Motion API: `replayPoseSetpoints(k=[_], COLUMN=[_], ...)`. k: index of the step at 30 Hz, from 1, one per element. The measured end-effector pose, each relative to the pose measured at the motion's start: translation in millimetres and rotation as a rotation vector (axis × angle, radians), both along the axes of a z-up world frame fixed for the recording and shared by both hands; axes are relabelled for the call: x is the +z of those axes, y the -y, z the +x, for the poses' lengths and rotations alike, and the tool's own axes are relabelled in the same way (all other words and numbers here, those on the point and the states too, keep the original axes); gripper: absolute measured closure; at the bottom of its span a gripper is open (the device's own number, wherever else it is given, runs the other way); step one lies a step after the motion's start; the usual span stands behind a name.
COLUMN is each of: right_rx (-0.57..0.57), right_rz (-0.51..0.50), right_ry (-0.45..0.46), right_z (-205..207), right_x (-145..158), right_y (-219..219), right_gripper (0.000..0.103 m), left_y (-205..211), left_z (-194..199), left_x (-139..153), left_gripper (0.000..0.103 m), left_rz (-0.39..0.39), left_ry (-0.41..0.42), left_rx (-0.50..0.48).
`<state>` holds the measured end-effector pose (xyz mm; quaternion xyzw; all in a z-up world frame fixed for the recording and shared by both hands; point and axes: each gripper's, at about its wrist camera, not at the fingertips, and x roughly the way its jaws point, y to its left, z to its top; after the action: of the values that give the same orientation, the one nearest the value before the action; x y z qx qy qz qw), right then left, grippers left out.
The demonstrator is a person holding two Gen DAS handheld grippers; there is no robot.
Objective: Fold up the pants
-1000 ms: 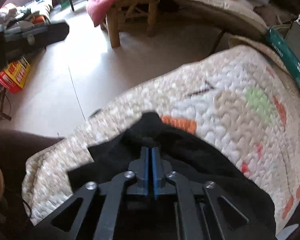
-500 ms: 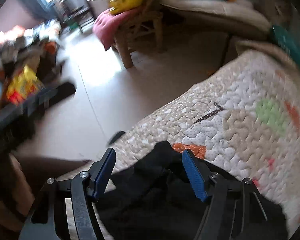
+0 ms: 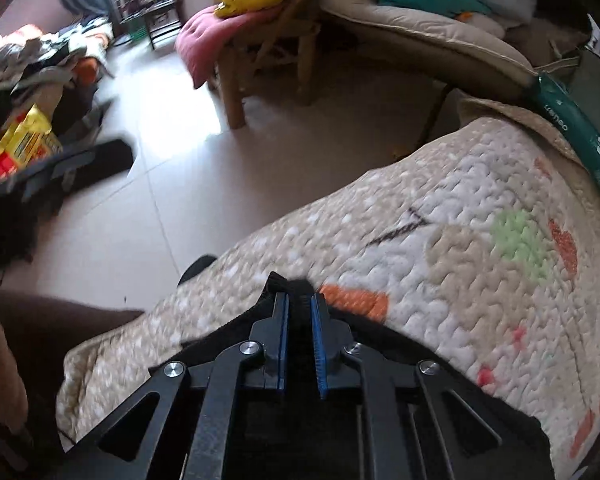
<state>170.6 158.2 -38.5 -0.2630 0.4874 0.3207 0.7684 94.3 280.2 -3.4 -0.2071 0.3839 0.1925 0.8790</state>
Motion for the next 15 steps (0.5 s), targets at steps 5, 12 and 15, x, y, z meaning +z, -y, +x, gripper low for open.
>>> replayPoseSetpoints(k=[5, 12, 15], right_rx=[-0.061, -0.22, -0.272], right_rz=[0.01, 0.148, 0.142], right_ry=[-0.077, -0.004, 0.042], right_z=[27.0, 35.0, 20.0], right_x=[-16.4, 25.5, 42.3], right_y=[-5.7, 41.2, 87.5], right_gripper=[0.087, 0.05, 0.05], left_y=[-1.7, 25.0, 59.6], left_z=[1.9, 12.3, 21.5], left_x=[-3.5, -14.7, -27.5], left_gripper=[0.032, 0.032, 0.032], left_rz=[-0.004, 0.008, 0.026], left_ry=[-0.014, -0.042, -0.079], left_rx=[0.009, -0.094, -0.229])
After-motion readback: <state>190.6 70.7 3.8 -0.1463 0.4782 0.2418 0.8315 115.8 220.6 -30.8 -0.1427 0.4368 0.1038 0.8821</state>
